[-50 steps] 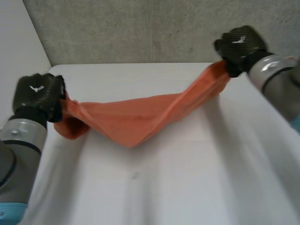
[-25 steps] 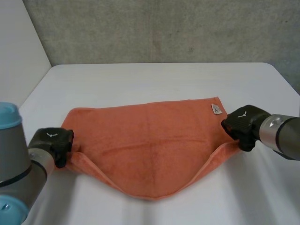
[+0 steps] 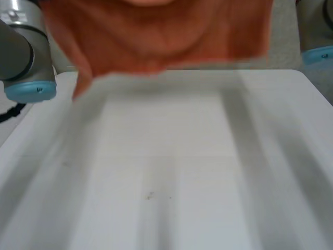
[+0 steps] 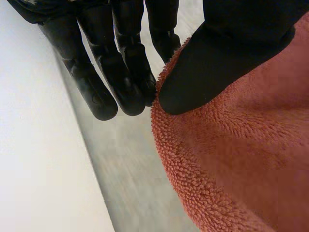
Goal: Fold the laundry
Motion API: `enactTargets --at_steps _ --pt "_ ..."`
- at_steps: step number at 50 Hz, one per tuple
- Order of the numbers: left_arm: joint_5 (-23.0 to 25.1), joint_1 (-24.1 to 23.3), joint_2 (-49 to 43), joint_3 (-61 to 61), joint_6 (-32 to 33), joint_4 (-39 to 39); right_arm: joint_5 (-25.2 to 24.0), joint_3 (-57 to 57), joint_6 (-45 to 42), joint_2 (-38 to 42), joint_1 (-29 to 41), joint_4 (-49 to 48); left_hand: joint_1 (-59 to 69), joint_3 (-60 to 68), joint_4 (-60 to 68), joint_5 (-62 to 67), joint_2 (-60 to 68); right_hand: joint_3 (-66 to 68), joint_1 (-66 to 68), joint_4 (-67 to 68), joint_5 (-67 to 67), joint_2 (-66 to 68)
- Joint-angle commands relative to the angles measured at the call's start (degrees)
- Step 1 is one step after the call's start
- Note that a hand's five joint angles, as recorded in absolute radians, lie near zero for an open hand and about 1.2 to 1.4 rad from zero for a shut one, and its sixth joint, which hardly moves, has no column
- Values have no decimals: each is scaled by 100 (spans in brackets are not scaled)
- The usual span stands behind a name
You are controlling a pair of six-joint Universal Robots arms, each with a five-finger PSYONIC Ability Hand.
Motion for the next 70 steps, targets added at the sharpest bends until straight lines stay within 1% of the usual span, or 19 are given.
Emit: enactTargets --at_steps 1,9,13,22,27,31,35,37,38,40,48,55,57,59,62,64,67,68,70 --pt "-23 162 232 -1040 -57 364 -177 1586 76 -530 -33 -132 1255 1036 1028 1078 1024 1229 2393 1190 1339 1250" --pt "-15 224 92 -2279 -57 136 -274 3098 58 -539 -60 35 1255 1036 1028 1078 1024 1229 2393 1190 1339 1250" --pt "12 215 -180 -3114 -48 171 -326 3842 85 -408 -104 525 1255 1036 1028 1078 1024 1229 2393 1190 1339 1250" --pt "-15 197 -348 -3996 -40 -58 -344 4583 120 -73 -104 1098 1255 1036 1028 1078 1024 1229 2393 1190 1339 1250" --pt "-32 215 -155 -4373 -57 -682 -353 4812 138 -152 -113 1265 1255 1036 1028 1078 1024 1229 2393 1190 1339 1250" --pt "-50 224 240 -4636 -66 -1575 -344 5057 216 -573 -270 1300 1255 1036 1028 1078 1024 1229 2393 1190 1339 1250" --pt "-50 224 434 -4751 -66 -2193 -405 5382 348 -986 -393 1353 366 147 138 189 135 1229 2393 1190 1339 1250" --pt "-50 206 566 -4786 -40 -2744 -458 5496 348 -1066 -429 1370 -922 -1141 -1149 -1099 -1153 1229 2393 1190 1339 1250" --pt "-50 206 566 -4787 -40 -2747 -458 5497 348 -1067 -429 1371 -929 -1149 -1157 -1107 -1160 1229 2393 1190 1339 1250" --pt "-32 206 732 -4760 -22 -3158 -659 5724 357 -1180 -516 1397 -3306 -3525 -3534 -3483 -3537 1229 2393 1190 1339 1250" --pt "20 233 1242 -4383 4 -3266 -1012 6121 384 -1216 -701 1327 -3889 -4109 -4117 -4067 -4120 1229 2393 1190 1339 1250" --pt "186 206 1278 -4233 39 -3266 -1038 6340 524 -1198 -754 1134 -3840 -4059 -4067 -4017 -4071 1229 2393 1190 1339 1250" --pt "354 197 1278 -4286 119 -3266 -1047 6394 559 -1190 -798 1037 -3789 -4008 -4017 -3966 -4020 1229 2393 1190 1339 1250" --pt "774 180 1252 -4408 503 -3266 -1065 6446 612 -1181 -868 879 -3772 -3991 -4000 -3950 -4003 1229 2393 1190 1339 1250" --pt "996 224 1243 -4523 787 -3248 -1100 6438 621 -1172 -956 826 -3722 -3941 -3949 -3899 -3952 1229 2393 1190 1339 1250" --pt "1337 285 1191 -4628 1416 -3152 -1152 6446 612 -1163 -1000 826 -3722 -3941 -3949 -3899 -3952 1229 2393 1190 1339 1250" --pt "1522 521 1129 -4733 2005 -2985 -1240 6464 621 -1146 -1062 826 -3605 -3824 -3832 -3782 -3836 1229 2393 1190 1339 1250" --pt "1523 523 1129 -4734 2008 -2984 -1240 6464 621 -1146 -1062 826 -3604 -3823 -3831 -3781 -3835 1229 2393 1190 1339 1250" --pt "1786 741 1050 -4751 2524 -2740 -1276 6499 621 -1137 -1088 826 -2969 -3188 -3196 -3146 -3200 1229 2393 1190 1339 1250"
